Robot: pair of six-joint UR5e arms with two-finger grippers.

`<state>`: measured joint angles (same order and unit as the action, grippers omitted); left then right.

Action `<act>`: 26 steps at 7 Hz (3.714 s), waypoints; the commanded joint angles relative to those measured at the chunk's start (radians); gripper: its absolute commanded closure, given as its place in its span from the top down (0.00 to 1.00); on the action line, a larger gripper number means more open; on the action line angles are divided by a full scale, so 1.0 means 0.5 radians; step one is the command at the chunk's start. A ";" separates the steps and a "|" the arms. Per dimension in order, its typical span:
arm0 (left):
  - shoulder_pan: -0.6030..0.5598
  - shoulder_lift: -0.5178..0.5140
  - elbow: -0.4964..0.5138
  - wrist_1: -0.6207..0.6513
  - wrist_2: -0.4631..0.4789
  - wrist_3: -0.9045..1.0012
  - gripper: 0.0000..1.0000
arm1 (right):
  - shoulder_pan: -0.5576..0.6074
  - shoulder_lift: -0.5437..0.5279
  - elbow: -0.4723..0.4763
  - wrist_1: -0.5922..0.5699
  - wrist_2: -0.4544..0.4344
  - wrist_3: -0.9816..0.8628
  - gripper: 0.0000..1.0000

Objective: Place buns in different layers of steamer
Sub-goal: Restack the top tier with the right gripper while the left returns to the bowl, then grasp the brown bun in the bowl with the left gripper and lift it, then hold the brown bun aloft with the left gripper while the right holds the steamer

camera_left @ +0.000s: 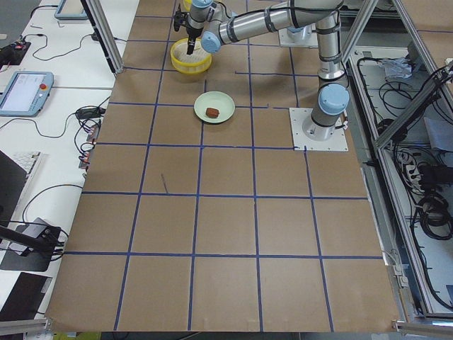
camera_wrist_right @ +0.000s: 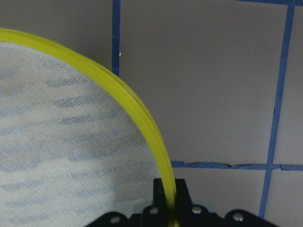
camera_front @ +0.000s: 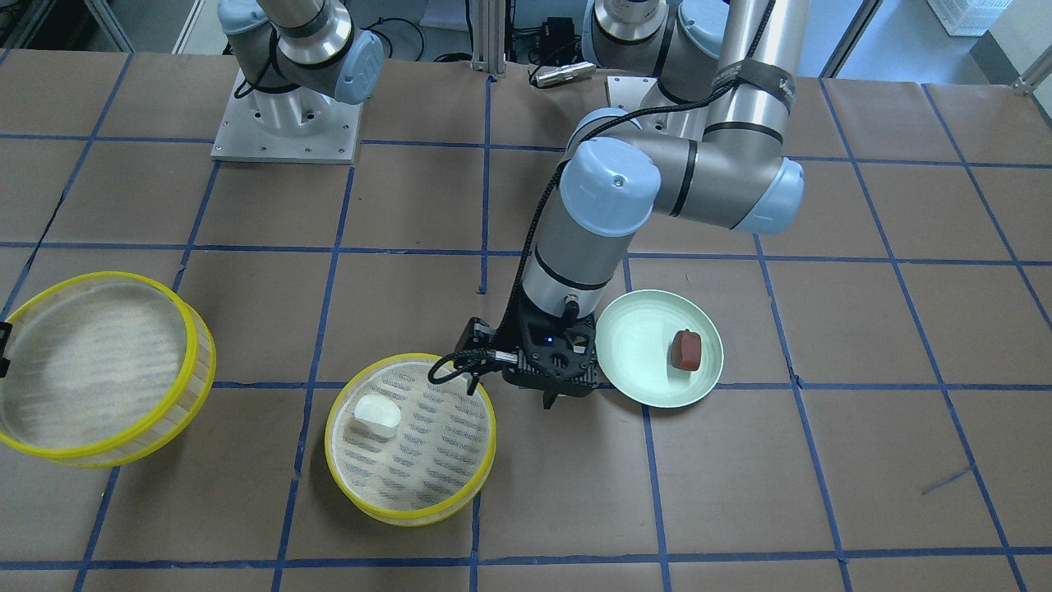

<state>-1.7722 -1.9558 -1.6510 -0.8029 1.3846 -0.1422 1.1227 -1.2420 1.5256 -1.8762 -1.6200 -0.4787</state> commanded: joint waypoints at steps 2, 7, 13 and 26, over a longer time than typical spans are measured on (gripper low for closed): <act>0.442 0.226 -0.414 -0.303 0.187 0.349 1.00 | 0.401 -0.102 0.001 0.113 0.046 0.672 0.09; 0.565 0.184 -0.647 -0.278 0.492 0.610 0.99 | 1.039 0.099 0.057 -0.055 0.037 1.515 0.08; 0.565 0.113 -0.628 -0.137 0.483 0.613 0.01 | 1.077 0.208 0.106 -0.257 0.028 1.583 0.09; 0.262 0.297 0.019 -0.628 0.102 -0.053 0.04 | 1.074 0.208 0.103 -0.251 -0.021 1.632 0.11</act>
<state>-1.6418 -1.8077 -1.6416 -1.1155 1.4328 -0.1735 1.6598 -1.1377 1.5770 -2.0024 -1.6311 0.3370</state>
